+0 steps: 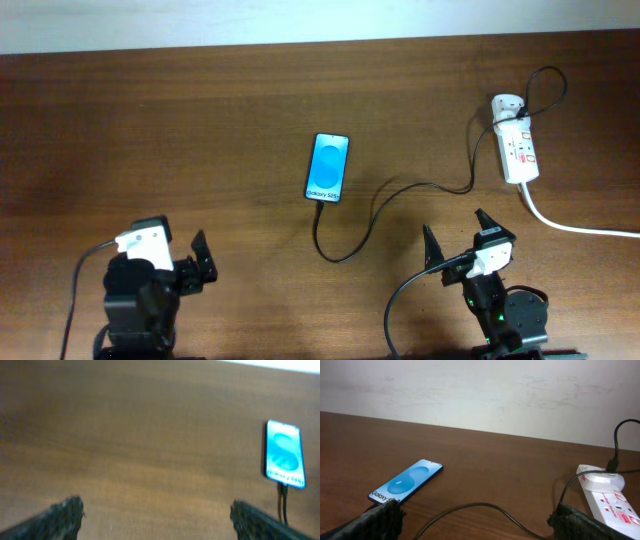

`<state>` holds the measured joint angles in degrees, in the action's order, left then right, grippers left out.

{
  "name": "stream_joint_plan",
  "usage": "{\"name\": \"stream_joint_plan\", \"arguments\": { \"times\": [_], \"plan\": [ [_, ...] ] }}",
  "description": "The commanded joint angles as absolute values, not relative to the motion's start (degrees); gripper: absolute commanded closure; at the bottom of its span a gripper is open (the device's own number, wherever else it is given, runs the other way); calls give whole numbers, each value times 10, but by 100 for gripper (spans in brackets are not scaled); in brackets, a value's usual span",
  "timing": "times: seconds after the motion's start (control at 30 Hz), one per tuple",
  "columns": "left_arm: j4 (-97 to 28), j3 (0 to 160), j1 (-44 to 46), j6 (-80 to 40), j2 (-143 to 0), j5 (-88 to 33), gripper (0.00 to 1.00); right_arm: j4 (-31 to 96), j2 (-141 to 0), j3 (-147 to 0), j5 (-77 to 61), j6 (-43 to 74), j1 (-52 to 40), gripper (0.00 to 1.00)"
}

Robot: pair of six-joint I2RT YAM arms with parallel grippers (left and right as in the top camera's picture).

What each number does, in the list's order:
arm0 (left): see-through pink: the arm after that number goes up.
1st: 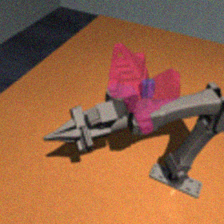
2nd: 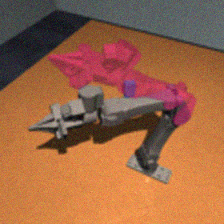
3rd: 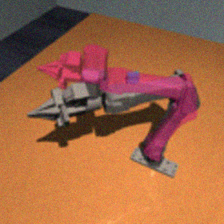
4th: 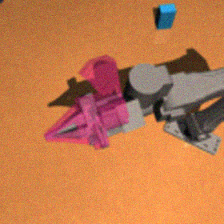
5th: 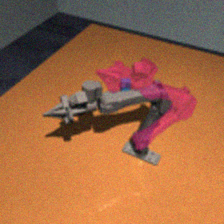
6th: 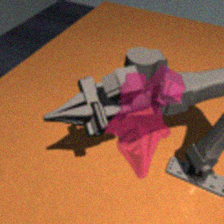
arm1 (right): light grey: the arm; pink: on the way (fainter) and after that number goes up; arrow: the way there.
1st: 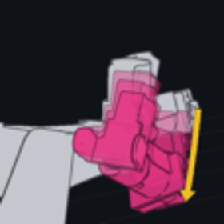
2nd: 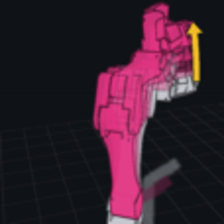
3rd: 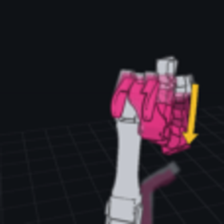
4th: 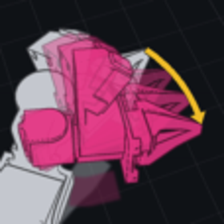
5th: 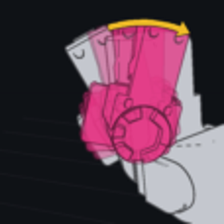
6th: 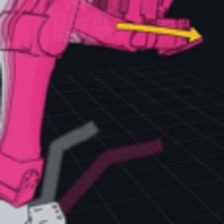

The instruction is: Plug charger to phone and switch on socket

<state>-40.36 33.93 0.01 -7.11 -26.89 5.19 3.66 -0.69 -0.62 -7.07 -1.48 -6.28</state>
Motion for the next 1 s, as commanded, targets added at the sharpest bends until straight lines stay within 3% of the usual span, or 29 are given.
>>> {"name": "stream_joint_plan", "arguments": {
  "times": [0.0,0.2,0.37,0.57,0.63,0.97],
  "plan": [
    [-288,251,-3,-66,-228,21,1,41,-2,-3,-68,-11,-59,2],
    [-145,80,-3,-66,-46,12,1,41,-2,-3,-68,-11,-59,2],
    [-30,4,-3,-66,-3,-5,1,41,-2,-3,-68,-11,-59,2],
    [-48,5,-3,-51,-3,3,1,41,-2,-3,-68,-11,-59,2],
    [-48,5,-3,10,-3,0,1,41,-2,-3,-68,-11,-59,2],
    [-48,5,-3,11,-3,2,1,41,-2,-3,-68,-11,-59,2]
  ]
}}
